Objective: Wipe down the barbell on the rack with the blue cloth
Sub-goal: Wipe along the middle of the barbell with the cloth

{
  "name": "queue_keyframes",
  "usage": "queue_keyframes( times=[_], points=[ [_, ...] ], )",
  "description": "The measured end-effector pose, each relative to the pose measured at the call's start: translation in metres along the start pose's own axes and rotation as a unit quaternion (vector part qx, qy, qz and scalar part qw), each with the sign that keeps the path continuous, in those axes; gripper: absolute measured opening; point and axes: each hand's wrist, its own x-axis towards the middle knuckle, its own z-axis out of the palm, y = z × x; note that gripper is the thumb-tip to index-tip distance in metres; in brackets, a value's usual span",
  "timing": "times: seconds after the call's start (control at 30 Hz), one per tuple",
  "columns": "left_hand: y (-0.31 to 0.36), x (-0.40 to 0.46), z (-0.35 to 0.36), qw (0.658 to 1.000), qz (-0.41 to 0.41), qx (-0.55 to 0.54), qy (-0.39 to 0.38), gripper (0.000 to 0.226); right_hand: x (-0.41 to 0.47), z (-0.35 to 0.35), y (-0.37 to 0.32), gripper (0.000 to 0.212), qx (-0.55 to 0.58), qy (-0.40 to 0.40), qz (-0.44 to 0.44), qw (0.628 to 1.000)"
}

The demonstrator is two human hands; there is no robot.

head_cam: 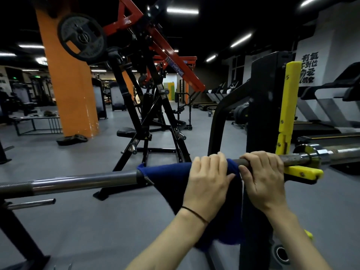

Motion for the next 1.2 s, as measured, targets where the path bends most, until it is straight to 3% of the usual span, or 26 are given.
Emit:
queue_keyframes(
  times=[0.17,0.33,0.47,0.7,0.8,1.0,1.2],
  points=[
    [-0.044,-0.022,-0.012,0.998,0.012,-0.041,0.036,0.051,0.001,-0.001,0.007,0.052,-0.009,-0.003,-0.025,1.000],
    [-0.109,-0.063,-0.030,0.999,-0.001,0.039,0.020,0.055,-0.003,0.002,0.002,0.044,-0.006,0.015,-0.008,1.000],
    [-0.074,-0.043,-0.022,0.998,-0.045,0.036,-0.020,0.055,-0.001,0.008,-0.005,0.039,-0.013,0.032,0.006,0.999],
    [0.017,0.017,0.003,1.000,0.009,0.010,0.004,0.043,0.020,0.016,0.003,0.048,-0.045,0.104,-0.017,0.993],
    [-0.004,0.011,0.001,0.999,0.040,0.011,0.007,0.049,0.032,0.017,0.012,0.052,-0.086,0.118,-0.016,0.989],
    [-0.063,-0.026,-0.021,1.000,0.025,-0.005,0.016,0.055,0.045,0.004,0.011,0.054,-0.082,-0.034,0.025,0.996],
    [-0.081,-0.044,-0.029,0.999,-0.028,0.033,-0.012,0.063,0.025,0.006,0.004,0.049,-0.039,0.054,-0.013,0.998]
  ],
)
